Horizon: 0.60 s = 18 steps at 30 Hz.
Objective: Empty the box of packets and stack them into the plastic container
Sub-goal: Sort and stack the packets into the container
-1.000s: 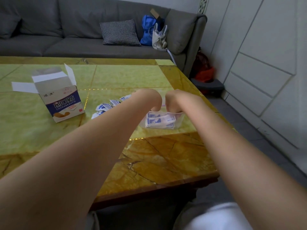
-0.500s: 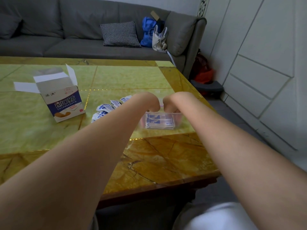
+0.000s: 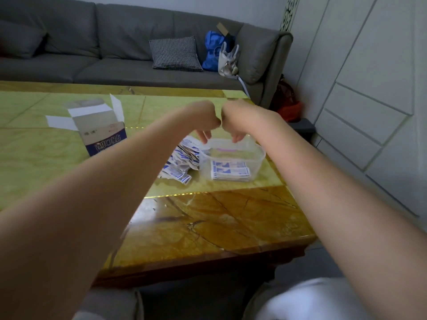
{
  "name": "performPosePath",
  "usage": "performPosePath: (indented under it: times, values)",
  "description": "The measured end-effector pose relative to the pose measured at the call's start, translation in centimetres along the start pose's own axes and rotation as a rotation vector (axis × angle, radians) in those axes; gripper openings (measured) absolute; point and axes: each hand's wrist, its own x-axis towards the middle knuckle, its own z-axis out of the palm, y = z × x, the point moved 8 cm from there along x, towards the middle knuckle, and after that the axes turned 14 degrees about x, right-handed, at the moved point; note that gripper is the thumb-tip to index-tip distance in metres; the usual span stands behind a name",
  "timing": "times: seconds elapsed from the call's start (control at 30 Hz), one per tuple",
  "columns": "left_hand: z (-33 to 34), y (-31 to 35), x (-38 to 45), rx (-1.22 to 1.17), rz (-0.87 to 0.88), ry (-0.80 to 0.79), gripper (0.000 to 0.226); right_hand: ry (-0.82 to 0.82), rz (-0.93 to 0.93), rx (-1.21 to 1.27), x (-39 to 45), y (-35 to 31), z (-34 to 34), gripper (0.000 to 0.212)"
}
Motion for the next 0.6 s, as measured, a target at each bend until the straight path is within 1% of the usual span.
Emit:
performPosePath:
  times: [0.03,0.1,0.17,0.27,0.33,0.43,0.53,0.6]
  values:
    - [-1.1,-1.0,-0.6,0.027,-0.009,0.081,0.031,0.013,-0.045,0.053,-0.4,-1.2,0.1,0.023]
    - [-2.0,-3.6,-2.0,0.129,-0.070,0.210,0.026,-0.030,-0.123,0.184,-1.5,-3.5,1.4,0.026]
    - [-1.1,-6.1,-3.5,0.238,-0.117,0.254,0.027,-0.079,-0.198,0.232,-2.5,-5.7,3.7,0.026]
    - [2.4,-9.5,-4.8,0.254,-0.118,0.156,0.040,-0.115,-0.220,0.183,-2.5,-7.5,8.0,0.035]
    - [4.4,-11.6,-5.3,0.238,-0.138,0.108,0.051,-0.113,-0.199,0.215,-1.6,-7.9,10.3,0.039]
    - [6.1,-13.8,-5.4,0.207,-0.122,0.097,0.064,0.032,-0.119,0.328,0.3,-8.3,10.7,0.048]
    - [6.6,-14.4,-4.8,0.262,-0.078,0.085,0.069,0.103,-0.058,0.346,2.4,-8.3,10.8,0.052]
    - [7.1,-14.0,-4.2,0.338,-0.005,0.052,0.066,0.064,0.028,0.297,3.9,-7.5,11.4,0.053]
